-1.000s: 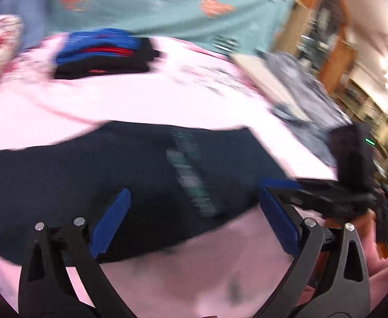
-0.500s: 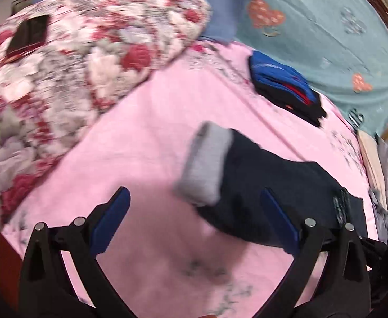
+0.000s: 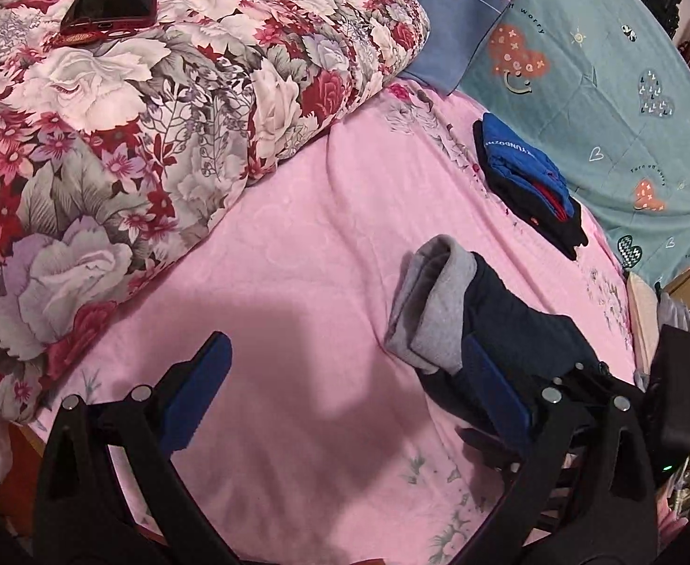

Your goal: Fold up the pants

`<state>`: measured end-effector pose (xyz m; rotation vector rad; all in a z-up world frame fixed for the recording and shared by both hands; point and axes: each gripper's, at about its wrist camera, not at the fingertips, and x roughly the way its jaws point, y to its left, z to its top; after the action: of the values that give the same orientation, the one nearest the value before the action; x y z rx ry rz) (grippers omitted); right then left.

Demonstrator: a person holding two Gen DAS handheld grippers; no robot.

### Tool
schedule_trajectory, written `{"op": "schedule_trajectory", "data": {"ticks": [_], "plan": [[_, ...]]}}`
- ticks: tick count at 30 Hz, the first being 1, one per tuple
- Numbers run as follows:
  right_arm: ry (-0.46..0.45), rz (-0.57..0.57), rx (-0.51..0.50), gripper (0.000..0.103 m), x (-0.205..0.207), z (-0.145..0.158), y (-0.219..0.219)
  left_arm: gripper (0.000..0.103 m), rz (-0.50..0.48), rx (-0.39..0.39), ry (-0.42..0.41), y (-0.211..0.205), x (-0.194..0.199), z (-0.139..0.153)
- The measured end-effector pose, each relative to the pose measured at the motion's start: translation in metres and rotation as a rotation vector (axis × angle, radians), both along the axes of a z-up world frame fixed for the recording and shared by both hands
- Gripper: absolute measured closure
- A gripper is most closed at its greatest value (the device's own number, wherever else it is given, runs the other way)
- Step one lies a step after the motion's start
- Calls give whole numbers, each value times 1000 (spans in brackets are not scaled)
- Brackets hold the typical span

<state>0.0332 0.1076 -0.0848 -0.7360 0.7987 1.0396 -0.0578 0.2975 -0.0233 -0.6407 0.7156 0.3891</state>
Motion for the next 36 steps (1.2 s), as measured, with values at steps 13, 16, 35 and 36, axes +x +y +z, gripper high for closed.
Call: {"op": "schedule_trajectory", "data": {"ticks": [13,16,35,36], "plan": [[-89,-6,13,75,17,-7,11,3,-95,-160,-21,9,42,-15],[-37,-34,93,83,26,8,1,3,-154,-243,-43,6,53,-19],[-39,-72,225,83,26,24,-29,5,-395,-597,-88,-53,146,-53],[-37,-75,227,83,26,25,-31,6,-396,-590,-88,-51,145,-52]]}}
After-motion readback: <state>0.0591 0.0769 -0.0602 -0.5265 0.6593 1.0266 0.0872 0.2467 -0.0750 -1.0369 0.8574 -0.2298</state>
